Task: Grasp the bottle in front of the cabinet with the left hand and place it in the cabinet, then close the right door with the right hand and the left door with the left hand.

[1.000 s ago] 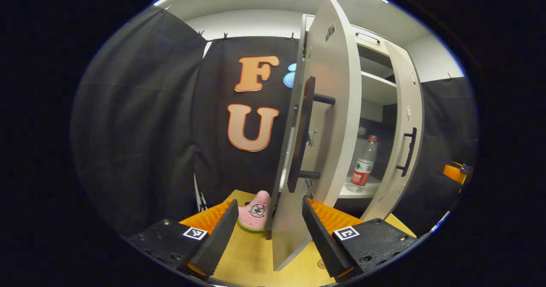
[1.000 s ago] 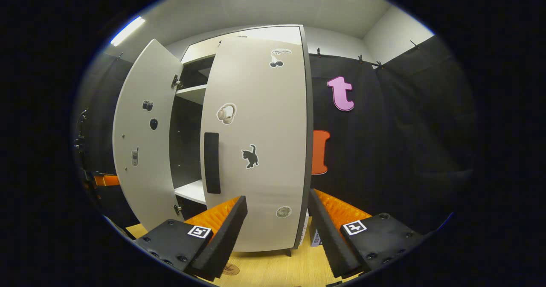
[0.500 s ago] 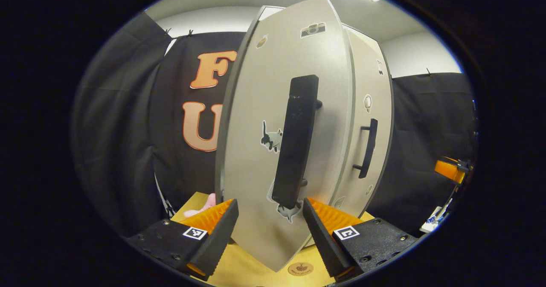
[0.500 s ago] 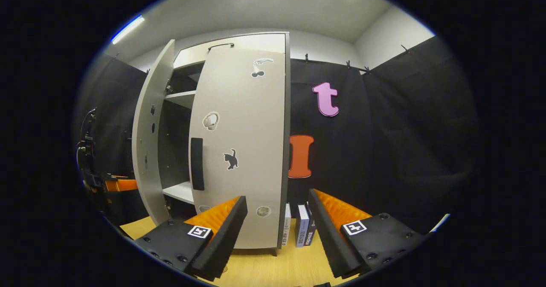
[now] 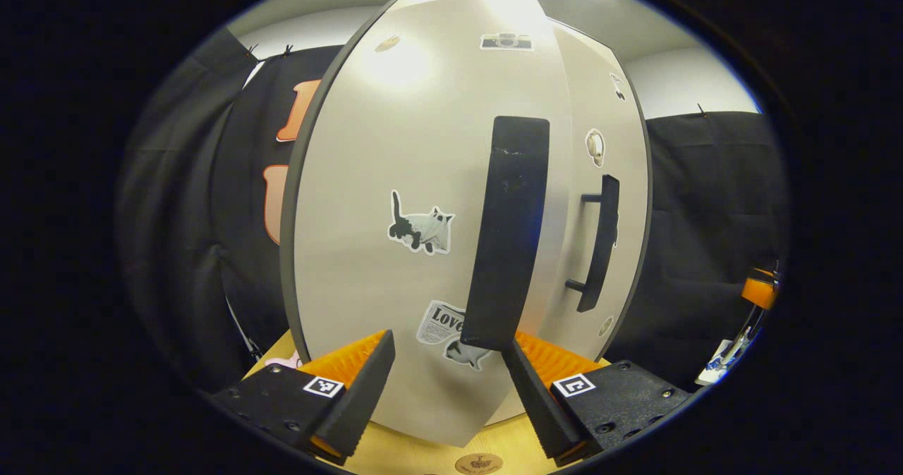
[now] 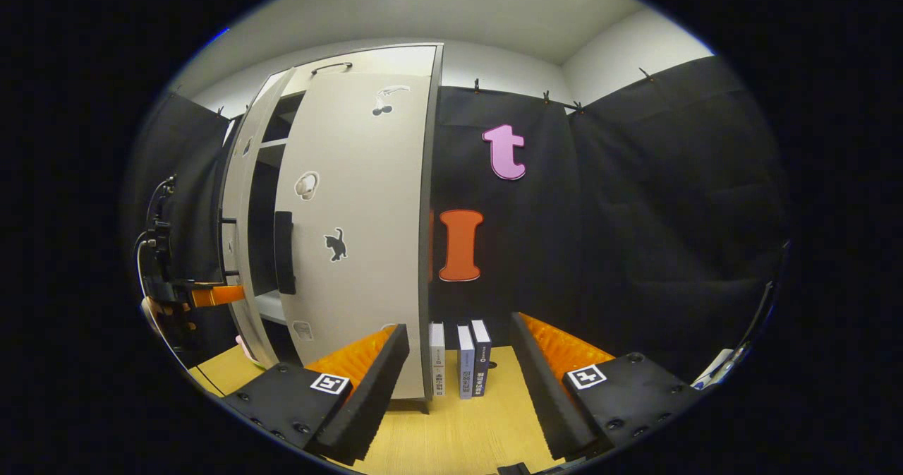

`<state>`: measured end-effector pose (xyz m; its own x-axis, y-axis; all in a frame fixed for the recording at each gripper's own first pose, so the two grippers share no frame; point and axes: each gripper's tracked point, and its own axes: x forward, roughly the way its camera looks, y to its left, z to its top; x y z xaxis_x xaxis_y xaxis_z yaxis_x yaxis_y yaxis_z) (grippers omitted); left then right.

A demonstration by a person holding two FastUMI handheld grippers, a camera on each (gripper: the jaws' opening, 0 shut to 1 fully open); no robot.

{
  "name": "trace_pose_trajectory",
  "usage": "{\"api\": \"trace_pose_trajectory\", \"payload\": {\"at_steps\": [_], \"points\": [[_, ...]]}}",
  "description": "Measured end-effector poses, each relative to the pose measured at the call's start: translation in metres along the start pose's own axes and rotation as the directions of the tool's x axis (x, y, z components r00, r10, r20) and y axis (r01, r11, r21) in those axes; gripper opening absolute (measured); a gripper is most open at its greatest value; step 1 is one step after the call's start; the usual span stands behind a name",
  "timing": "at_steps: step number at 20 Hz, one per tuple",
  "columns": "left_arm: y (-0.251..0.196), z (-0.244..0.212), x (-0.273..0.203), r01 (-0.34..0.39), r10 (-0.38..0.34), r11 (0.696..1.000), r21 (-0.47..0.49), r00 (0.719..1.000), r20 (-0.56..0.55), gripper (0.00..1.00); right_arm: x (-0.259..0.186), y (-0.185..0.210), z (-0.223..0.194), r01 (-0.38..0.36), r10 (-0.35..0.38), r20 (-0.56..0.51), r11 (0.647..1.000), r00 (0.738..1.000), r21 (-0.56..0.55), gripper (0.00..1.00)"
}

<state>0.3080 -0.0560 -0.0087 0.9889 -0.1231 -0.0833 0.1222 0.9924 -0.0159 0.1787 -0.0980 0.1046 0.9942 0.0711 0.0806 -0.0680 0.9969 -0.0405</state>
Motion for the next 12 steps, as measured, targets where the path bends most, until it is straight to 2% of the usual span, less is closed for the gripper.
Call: {"api": "trace_pose_trajectory", "payload": {"at_steps": [2,3,4,6,12], "points": [[0.005,-0.005,0.007,0.005,-0.005,1.0,-0.024,1.0,-0.011,0.93,-0.001,-0.006,-0.004,0.013,-0.013,-0.009,1.0,1.0,0.008,0.96],[0.008,-0.007,0.011,0.003,-0.003,1.0,-0.031,1.0,-0.019,0.9,-0.001,-0.011,-0.005,0.021,-0.021,-0.01,1.0,1.0,0.01,0.96],[0.01,-0.01,0.015,-0.002,0.001,0.999,-0.035,1.0,-0.026,0.94,0.0,-0.014,-0.007,0.03,-0.03,-0.012,0.999,0.999,0.01,0.96],[0.012,-0.014,0.018,-0.011,0.01,0.999,-0.042,0.999,-0.033,0.94,0.0,-0.021,-0.009,0.044,-0.044,-0.017,0.999,0.999,0.012,0.96],[0.01,-0.018,0.023,-0.021,0.019,0.999,-0.033,0.999,-0.047,0.94,0.007,-0.031,-0.02,0.064,-0.063,-0.039,0.997,0.997,0.037,0.96]]}}
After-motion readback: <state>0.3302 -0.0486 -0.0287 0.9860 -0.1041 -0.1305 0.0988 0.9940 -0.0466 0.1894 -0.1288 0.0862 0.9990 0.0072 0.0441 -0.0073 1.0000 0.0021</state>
